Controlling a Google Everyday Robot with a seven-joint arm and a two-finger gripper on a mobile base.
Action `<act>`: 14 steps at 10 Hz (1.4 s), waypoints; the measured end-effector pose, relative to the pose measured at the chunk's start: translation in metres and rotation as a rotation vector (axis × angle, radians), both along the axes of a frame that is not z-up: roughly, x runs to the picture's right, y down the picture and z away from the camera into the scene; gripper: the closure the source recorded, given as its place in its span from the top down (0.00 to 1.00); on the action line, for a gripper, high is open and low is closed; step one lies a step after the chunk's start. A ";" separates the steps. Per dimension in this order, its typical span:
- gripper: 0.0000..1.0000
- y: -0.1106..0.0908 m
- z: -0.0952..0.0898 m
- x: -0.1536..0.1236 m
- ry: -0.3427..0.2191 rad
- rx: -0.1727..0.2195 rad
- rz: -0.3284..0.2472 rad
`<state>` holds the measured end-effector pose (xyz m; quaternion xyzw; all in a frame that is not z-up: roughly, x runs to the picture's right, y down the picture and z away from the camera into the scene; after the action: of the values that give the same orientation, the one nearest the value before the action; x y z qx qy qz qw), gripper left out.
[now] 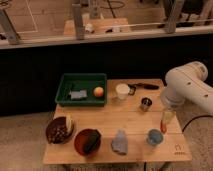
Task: Stack cups into tray
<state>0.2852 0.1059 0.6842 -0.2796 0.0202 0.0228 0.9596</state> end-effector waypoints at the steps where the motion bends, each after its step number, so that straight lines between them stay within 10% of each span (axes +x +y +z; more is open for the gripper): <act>1: 0.80 0.000 0.000 0.000 0.000 0.000 0.000; 10: 0.80 0.002 0.000 0.000 0.000 0.001 0.003; 14: 0.80 0.047 0.009 0.006 0.007 -0.019 0.050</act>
<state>0.2913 0.1524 0.6928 -0.2889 0.0170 0.0478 0.9560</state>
